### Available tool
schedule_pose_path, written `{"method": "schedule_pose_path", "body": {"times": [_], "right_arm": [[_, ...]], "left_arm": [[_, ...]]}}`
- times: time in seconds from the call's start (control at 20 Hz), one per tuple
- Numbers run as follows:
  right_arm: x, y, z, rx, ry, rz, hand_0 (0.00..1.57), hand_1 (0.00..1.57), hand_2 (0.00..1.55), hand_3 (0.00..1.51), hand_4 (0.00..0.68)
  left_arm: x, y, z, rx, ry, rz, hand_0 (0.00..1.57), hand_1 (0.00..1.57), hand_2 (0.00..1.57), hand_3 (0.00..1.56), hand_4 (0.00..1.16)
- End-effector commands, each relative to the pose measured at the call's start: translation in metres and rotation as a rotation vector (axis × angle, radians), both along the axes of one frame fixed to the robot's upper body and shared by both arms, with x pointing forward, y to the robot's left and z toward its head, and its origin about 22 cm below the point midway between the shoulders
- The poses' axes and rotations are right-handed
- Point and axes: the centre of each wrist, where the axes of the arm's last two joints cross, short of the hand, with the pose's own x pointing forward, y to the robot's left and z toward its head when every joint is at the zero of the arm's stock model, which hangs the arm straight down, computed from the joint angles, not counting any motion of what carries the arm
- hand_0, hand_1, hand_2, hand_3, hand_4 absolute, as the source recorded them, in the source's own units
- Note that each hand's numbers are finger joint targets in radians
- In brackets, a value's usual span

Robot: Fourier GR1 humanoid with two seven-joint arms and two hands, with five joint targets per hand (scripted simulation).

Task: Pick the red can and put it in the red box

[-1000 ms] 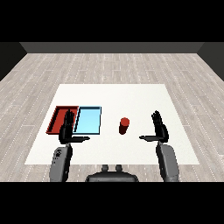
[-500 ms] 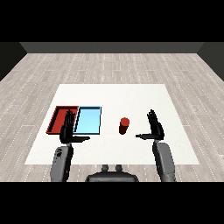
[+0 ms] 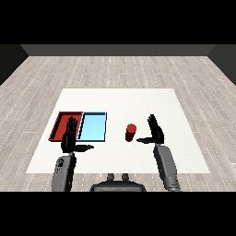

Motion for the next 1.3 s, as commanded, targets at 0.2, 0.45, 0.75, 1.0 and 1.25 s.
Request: {"method": "schedule_pose_path", "body": {"times": [0.2,0.45,0.75,1.0,1.25], "right_arm": [[0.016,0.026,-0.02,0.028,0.034,0.055,0.0,0.0,0.0,0.0,0.0],[-0.002,0.038,-0.041,0.073,0.049,0.05,0.0,0.0,0.0,0.0,0.0],[0.017,0.016,-0.04,0.073,0.072,0.063,0.0,0.0,0.0,0.0,0.0],[0.019,0.043,-0.051,0.09,0.089,0.061,0.0,0.0,0.0,0.0,0.0],[0.02,0.051,-0.062,0.081,0.121,0.092,0.0,0.0,0.0,0.0,0.0]], "left_arm": [[0.009,-0.014,-0.007,-0.006,0.008,-0.003,0.0,0.0,0.0,0.0,0.0],[0.009,0.008,0.006,-0.029,0.011,-0.001,0.0,0.0,0.0,0.0,0.0],[0.007,-0.004,0.008,-0.015,0.007,0.008,0.0,0.0,0.0,0.0,0.0],[0.008,0.004,-0.004,-0.009,-0.003,0.011,0.0,0.0,0.0,0.0,0.0],[0.013,-0.011,0.003,0.008,-0.018,0.013,0.0,0.0,0.0,0.0,0.0]]}}
